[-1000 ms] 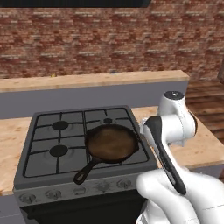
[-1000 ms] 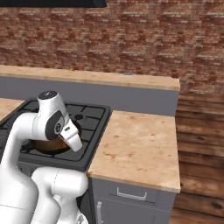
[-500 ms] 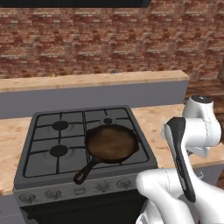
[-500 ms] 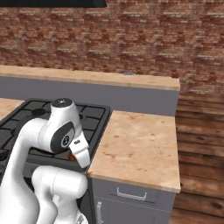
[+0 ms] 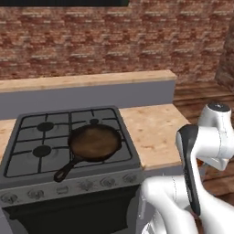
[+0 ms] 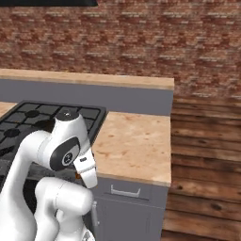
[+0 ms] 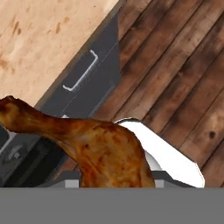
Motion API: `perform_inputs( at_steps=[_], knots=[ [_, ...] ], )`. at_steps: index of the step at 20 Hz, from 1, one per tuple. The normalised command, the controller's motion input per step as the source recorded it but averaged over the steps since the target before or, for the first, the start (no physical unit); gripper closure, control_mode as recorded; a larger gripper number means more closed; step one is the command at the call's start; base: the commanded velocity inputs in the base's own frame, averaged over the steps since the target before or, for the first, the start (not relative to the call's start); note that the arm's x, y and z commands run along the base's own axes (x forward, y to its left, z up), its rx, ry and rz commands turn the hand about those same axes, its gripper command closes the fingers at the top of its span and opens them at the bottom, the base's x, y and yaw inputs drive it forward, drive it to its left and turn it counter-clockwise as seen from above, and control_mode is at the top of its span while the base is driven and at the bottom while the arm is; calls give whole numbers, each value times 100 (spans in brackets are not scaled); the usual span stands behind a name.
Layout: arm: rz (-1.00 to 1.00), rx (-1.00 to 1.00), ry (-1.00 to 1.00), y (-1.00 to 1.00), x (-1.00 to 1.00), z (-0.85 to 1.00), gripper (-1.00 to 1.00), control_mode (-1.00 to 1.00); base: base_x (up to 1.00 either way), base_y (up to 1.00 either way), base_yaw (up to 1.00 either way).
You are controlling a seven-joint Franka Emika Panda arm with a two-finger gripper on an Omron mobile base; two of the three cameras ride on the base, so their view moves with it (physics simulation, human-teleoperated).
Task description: Take the chicken drumsticks from the pan and place one on each plate on the dining counter.
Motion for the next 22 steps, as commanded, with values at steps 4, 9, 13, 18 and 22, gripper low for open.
perform_inputs(
  at_steps=[4,9,13,18,22],
  knots=[
    [0,0,0,0,0,0,100,100,-58,-100,-13],
    [0,0,0,0,0,0,100,100,-21,-100,-11],
    [0,0,0,0,0,0,100,100,0,-100,0],
    [0,0,0,0,0,0,100,100,24,-100,14],
    [0,0,0,0,0,0,100,100,50,-100,41]
  ],
)
